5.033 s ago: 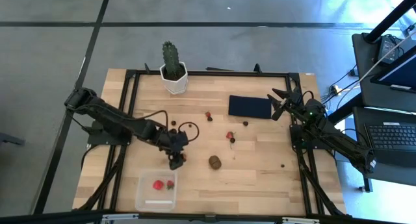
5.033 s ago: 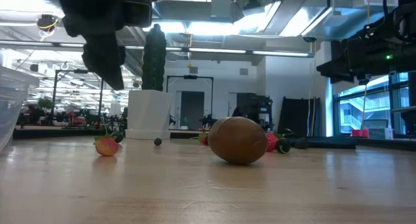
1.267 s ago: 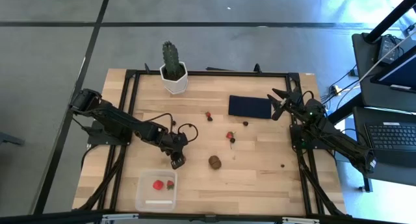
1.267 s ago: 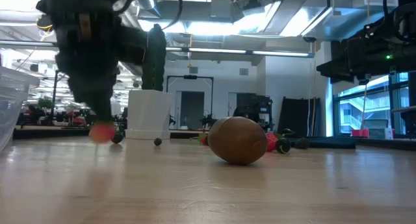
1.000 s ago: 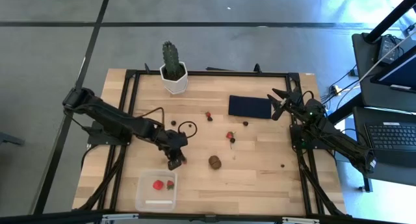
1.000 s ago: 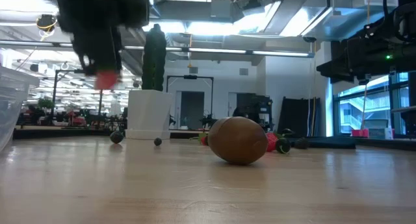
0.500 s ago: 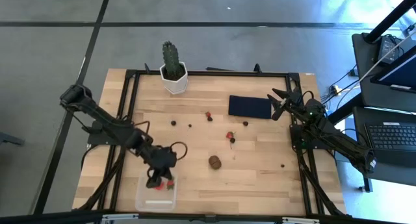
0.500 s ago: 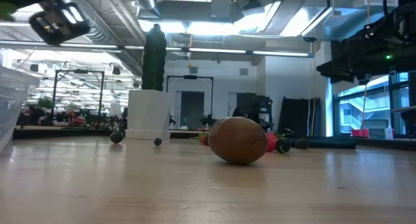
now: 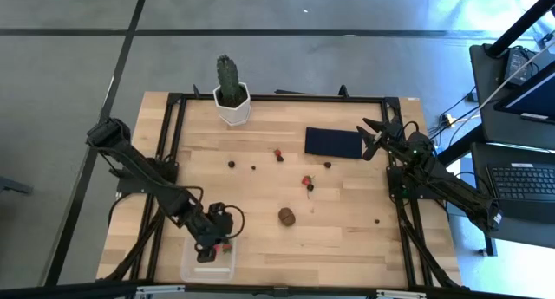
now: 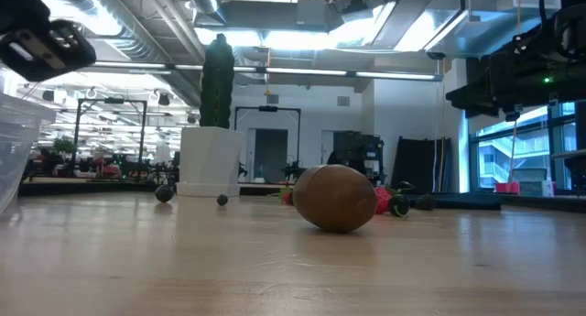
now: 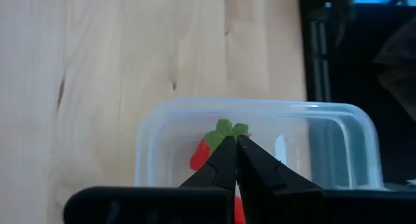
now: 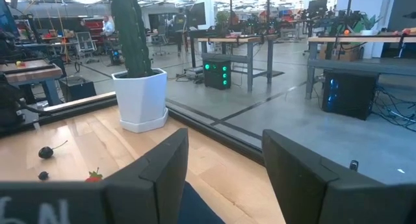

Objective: Pick and placing Produce into tupperware
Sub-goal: Put the strawberry in the transparent bin

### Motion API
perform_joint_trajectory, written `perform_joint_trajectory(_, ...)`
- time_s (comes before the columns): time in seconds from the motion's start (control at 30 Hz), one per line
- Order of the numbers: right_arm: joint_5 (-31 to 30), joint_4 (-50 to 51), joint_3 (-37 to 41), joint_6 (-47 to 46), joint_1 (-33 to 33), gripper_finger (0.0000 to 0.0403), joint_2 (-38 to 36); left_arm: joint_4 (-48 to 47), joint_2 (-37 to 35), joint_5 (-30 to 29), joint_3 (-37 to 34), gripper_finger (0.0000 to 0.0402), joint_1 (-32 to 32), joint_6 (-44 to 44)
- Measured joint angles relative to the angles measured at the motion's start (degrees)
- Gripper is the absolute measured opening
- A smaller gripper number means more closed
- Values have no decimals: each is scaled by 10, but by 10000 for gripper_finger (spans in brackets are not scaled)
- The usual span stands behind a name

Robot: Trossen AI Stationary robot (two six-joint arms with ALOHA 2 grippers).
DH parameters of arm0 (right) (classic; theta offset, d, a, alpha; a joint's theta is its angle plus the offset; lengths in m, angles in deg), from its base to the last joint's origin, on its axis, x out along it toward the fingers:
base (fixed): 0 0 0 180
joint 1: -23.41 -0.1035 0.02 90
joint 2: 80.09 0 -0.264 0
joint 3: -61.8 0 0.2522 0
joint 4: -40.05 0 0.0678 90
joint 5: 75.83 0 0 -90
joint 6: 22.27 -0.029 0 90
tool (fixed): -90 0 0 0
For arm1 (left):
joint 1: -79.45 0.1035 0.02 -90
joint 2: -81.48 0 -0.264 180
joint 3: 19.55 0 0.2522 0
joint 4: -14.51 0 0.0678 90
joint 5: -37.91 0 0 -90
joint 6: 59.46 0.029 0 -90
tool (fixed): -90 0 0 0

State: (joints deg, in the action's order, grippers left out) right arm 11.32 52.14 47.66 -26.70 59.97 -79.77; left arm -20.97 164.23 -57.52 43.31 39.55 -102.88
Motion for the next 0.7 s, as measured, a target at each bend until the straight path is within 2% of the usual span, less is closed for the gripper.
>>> perform_joint_trajectory(0.43,0,0,0,1,0,198,0,4,13,0,0,3,0,-12)
perform_joint_trajectory(0.7,0,0,0,1,0,198,0,3,13,1,0,32,0,-12)
